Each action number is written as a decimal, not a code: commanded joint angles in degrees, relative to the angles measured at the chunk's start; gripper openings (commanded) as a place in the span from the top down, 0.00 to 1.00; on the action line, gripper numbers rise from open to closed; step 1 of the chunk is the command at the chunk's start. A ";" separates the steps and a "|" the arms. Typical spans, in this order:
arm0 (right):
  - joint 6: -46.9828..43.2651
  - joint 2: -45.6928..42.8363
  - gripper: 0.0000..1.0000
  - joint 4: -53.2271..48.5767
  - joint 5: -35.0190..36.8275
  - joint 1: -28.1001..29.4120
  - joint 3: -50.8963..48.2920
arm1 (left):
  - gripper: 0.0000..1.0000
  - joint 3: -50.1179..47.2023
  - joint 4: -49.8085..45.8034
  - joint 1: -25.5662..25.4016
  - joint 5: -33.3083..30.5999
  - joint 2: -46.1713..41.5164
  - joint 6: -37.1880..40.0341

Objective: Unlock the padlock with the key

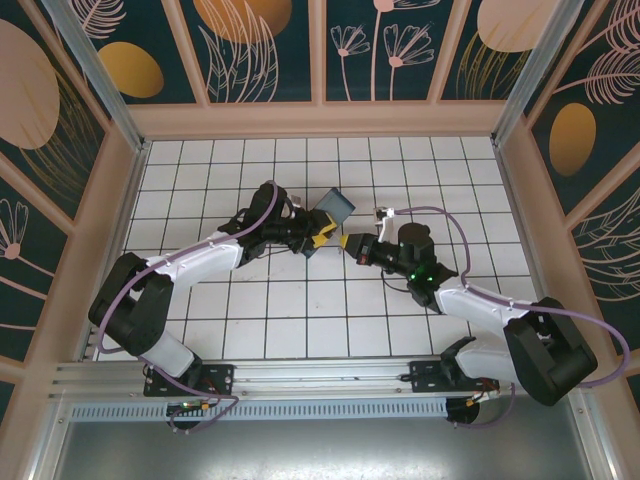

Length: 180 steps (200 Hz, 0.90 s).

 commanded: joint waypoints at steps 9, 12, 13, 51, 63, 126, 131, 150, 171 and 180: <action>0.01 0.31 1.00 2.62 1.66 0.21 2.16 | 0.86 0.65 2.86 0.07 0.71 -1.57 -0.55; 0.01 0.26 1.00 2.69 1.64 0.28 2.17 | 0.86 0.65 2.79 0.12 0.63 -1.57 -0.55; 0.02 0.25 1.00 2.68 1.65 0.20 2.17 | 0.86 0.65 2.81 0.08 0.63 -1.57 -0.51; 0.67 1.39 1.00 3.44 0.95 0.60 2.62 | 0.86 1.09 2.62 0.13 0.59 -1.38 -0.33; 0.90 1.41 1.00 3.96 1.45 1.00 2.84 | 0.86 1.09 2.05 0.09 0.29 -1.35 -0.20; 2.85 2.97 1.00 7.91 1.26 4.65 5.24 | 0.87 2.73 -1.74 0.07 -1.35 -1.66 1.56; 2.70 2.98 1.00 8.11 1.38 4.77 5.24 | 0.87 2.74 -1.75 0.12 -1.26 -1.66 1.60; 2.73 2.96 1.00 9.56 1.22 5.49 5.33 | 0.87 3.13 -2.75 0.11 -1.39 -1.91 2.11; 4.41 3.54 1.00 14.47 0.33 6.03 4.85 | 0.87 3.55 -2.97 0.13 -1.01 -1.84 2.41; 3.74 3.42 1.00 14.21 1.10 6.42 5.34 | 0.87 3.74 -3.43 0.11 -1.04 -1.75 2.74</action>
